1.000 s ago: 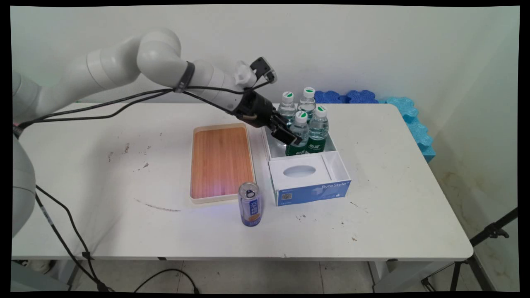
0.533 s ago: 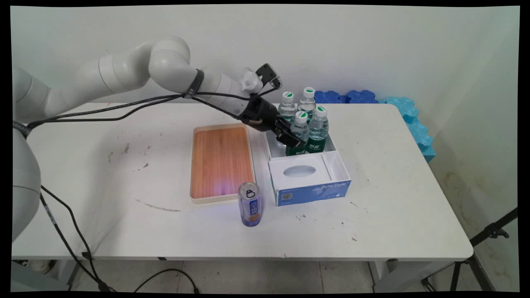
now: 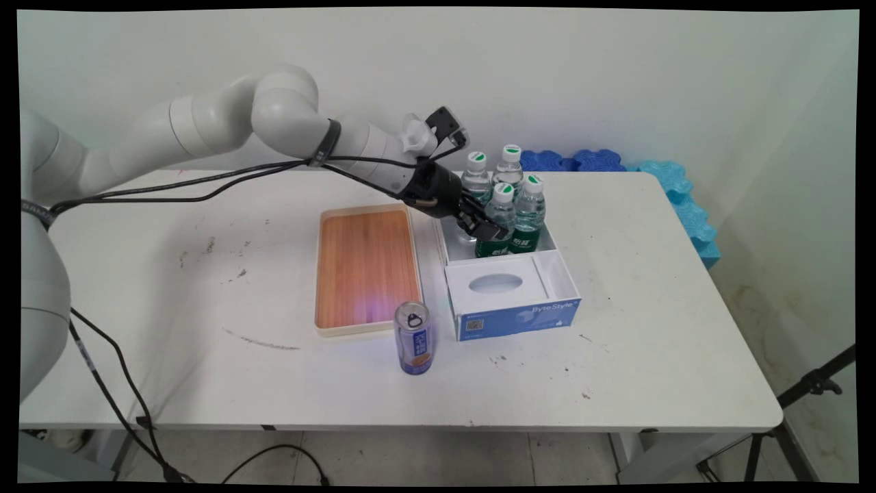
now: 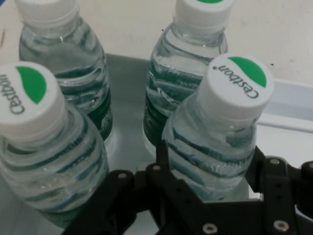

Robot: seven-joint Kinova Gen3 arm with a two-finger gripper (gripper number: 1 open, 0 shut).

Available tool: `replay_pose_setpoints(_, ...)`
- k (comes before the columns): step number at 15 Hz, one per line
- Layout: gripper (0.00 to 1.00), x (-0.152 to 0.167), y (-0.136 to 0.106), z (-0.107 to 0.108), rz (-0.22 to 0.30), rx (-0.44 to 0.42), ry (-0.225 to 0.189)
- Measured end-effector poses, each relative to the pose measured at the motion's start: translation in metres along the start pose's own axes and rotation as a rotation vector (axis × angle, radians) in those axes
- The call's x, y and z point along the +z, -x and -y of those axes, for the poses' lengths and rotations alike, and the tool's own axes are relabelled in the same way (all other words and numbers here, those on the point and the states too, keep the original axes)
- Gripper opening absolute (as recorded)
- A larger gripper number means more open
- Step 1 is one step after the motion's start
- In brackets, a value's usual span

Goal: Place the picked object on the tray

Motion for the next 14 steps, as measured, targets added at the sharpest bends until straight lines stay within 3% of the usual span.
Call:
replay_pose_setpoints(4,0.00,-0.017,-0.006,0.000,-0.040,0.016,0.000)
replay_pose_setpoints(14,0.00,-0.150,-0.023,-0.012,-0.121,0.041,0.033)
